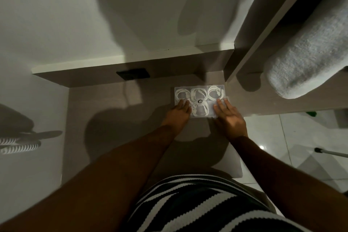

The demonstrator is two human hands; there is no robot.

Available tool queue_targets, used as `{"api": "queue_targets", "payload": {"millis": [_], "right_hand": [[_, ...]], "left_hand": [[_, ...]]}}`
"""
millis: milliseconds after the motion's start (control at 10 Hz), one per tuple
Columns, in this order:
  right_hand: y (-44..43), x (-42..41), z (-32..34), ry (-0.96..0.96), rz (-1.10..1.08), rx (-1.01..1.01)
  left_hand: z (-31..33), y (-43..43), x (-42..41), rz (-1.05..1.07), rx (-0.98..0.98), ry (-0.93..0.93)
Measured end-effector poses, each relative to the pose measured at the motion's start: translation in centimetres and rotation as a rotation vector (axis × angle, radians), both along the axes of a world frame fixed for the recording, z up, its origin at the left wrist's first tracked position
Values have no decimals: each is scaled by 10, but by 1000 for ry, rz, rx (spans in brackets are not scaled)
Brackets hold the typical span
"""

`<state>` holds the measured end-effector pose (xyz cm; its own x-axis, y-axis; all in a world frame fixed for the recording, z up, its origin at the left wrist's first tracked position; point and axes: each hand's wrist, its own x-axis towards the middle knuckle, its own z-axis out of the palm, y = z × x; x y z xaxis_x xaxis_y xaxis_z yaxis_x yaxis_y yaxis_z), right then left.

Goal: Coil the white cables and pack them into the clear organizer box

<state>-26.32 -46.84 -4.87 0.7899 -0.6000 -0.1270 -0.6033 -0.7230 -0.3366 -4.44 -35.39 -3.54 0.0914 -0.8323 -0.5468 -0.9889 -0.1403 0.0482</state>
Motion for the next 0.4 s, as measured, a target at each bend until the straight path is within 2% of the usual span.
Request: {"api": "queue_targets", "payload": {"millis": [100,300,400], "right_hand": [[-17,21,6,262,-41,80],[-16,45,24,259,-125,49],[-7,62,29,226,-55,-27]], "left_hand": [[8,-24,4,77,-19,33],[26,-25,15,127,-64,134],[30,-3,22,125,-139,95]]}}
